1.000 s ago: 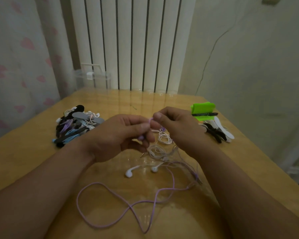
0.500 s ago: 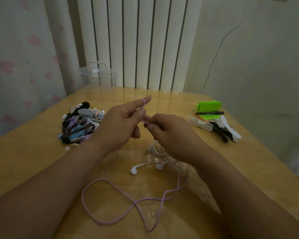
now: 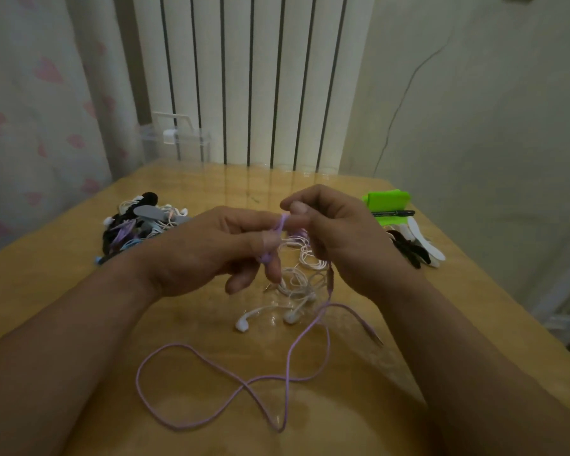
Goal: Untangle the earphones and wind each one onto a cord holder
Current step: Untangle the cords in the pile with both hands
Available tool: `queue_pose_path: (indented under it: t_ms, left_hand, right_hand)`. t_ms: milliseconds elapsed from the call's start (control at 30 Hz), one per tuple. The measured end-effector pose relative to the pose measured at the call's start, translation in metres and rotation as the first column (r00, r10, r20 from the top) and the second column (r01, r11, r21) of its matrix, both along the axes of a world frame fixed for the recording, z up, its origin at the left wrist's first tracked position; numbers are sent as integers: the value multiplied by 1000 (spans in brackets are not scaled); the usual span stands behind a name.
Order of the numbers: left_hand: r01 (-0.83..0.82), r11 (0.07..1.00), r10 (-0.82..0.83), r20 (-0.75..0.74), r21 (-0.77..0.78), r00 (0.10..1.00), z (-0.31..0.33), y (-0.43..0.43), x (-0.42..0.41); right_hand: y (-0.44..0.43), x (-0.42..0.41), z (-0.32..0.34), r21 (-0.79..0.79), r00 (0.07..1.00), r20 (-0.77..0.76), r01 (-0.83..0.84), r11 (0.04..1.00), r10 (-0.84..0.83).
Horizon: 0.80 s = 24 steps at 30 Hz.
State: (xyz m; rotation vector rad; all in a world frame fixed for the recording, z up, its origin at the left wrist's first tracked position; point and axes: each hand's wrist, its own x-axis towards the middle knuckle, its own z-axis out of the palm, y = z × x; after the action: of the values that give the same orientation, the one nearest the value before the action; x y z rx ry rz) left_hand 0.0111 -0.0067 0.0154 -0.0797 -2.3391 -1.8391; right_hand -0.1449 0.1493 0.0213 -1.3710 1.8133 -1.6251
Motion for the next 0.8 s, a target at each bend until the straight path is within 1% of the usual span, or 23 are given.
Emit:
queue_pose_path:
  t_ms: [67, 100, 133, 167, 233, 267, 300, 333, 400, 467, 533, 567, 600, 667, 733, 800]
  left_hand:
    - [-75, 980, 93, -87, 184, 992, 2, -1, -1]
    - [-122, 955, 160, -122, 269, 980, 2, -2, -2]
    - [-171, 927, 230, -146, 333, 962, 3, -4, -5]
    - [-221, 902, 296, -159, 370, 942, 2, -5, -8]
    - [-310, 878, 393, -178, 365, 902, 0, -7, -11]
    - [-358, 877, 431, -196, 321, 881, -2, -7, -12]
    - [-420, 876, 469, -222, 235, 855, -4, -8, -12]
    - [-493, 863, 504, -258, 111, 824, -6, -7, -12]
    - [-603, 789, 537, -342, -119, 771, -11, -6, -12]
    - [-657, 700, 525, -423, -278, 738, -15, -5, -12]
    - [-665, 607, 489, -455, -435, 744, -16, -5, -11]
    - [-633, 585, 467, -427, -508, 774, -15, -5, -11]
    - [-576, 582, 448, -365, -574, 816, -14, -6, -10]
    - [-434, 642, 393, -215, -631, 894, -11, -6, -7]
    - [-313, 752, 315, -102, -580, 944, -7, -4, -5]
    - [-215, 842, 236, -21, -495, 972, -3, 0, -3]
  right_hand:
    - [-5, 4, -5, 20, 999, 43, -15, 1000, 14]
    - [-8, 6, -9, 37, 1000, 7, -3, 999, 3]
    - [-11, 9, -12, 61, 998, -68, 21, 998, -17]
    - [-13, 12, -14, 94, 987, -156, 48, 994, -32]
    - [-18, 19, -19, 151, 964, -265, 64, 987, -22]
    - [-20, 22, -20, 167, 957, -288, 51, 985, -1]
    - [-21, 25, -20, 179, 950, -311, 43, 983, 16]
    - [-21, 27, -21, 192, 943, -333, 45, 980, 22]
    - [-21, 28, -21, 214, 923, -384, 67, 975, 21]
    - [-19, 26, -20, 244, 897, -442, 100, 965, 19]
    - [-15, 21, -16, 250, 878, -479, 144, 958, -7]
    - [-12, 17, -13, 237, 880, -475, 164, 958, -33]
    - [-10, 14, -10, 220, 893, -445, 177, 959, -62]
    - [-5, 8, -3, 192, 928, -361, 169, 967, -91]
    - [0, 2, 2, 153, 958, -277, 122, 981, -76]
    - [4, -2, 4, 116, 981, -190, 64, 991, -41]
